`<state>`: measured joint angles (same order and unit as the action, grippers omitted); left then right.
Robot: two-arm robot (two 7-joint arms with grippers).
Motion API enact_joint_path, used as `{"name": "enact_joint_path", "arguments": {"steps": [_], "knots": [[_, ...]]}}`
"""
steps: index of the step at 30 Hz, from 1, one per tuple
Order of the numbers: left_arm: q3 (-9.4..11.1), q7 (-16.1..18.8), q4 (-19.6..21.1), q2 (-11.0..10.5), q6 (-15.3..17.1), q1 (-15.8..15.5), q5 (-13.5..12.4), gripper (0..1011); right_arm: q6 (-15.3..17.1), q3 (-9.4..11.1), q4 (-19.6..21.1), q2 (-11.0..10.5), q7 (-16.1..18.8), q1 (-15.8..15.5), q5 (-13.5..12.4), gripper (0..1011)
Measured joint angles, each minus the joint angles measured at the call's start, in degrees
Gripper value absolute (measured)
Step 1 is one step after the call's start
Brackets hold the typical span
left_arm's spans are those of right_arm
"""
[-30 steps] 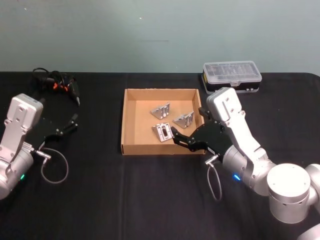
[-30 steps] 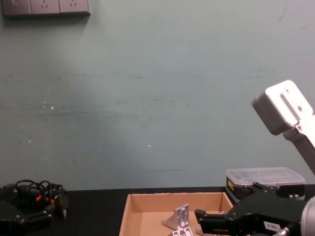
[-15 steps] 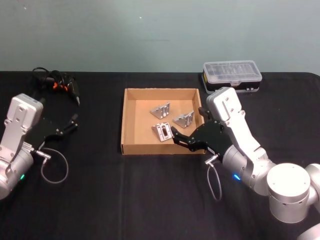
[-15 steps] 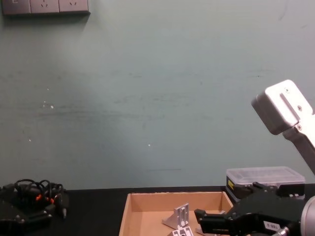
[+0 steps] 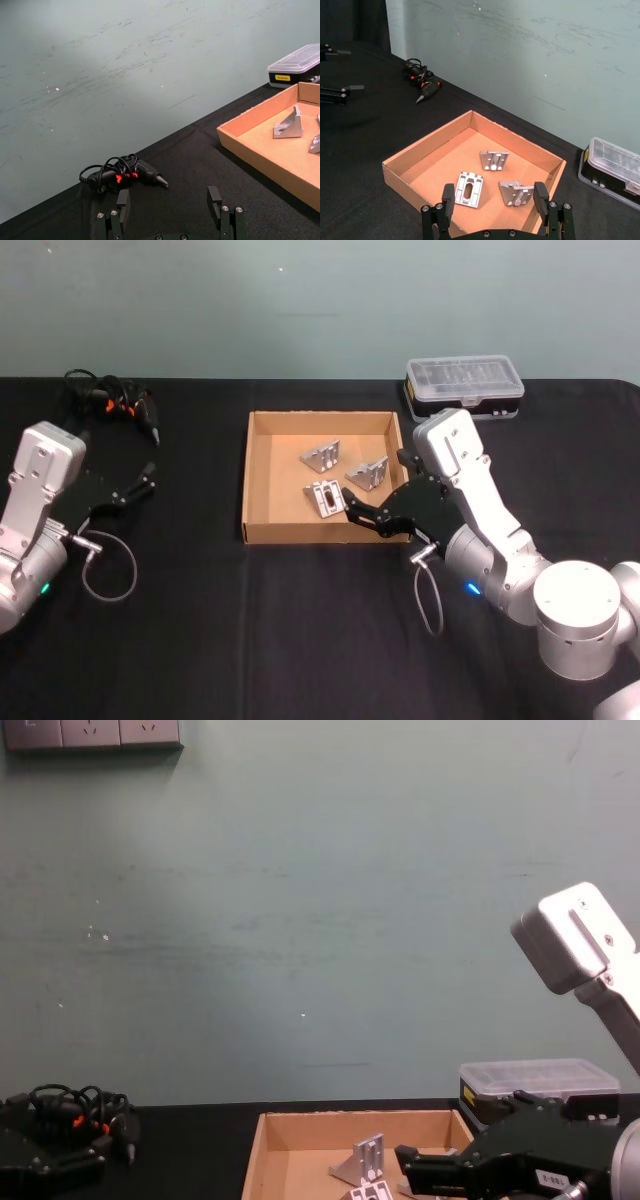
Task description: Use one hand to pick up the angle iron from the table and place it into the box.
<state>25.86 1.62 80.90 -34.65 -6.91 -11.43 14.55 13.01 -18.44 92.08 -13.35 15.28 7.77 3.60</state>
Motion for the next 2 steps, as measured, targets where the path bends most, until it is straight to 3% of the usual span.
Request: {"name": "enact_joint_path", "arguments": {"steps": [2], "knots": [[0.0, 0.0, 0.0, 0.0, 0.0, 0.0, 0.0, 1011, 0.0, 0.0, 0.0, 0.0, 0.0, 0.0, 0.0, 1002]]}}
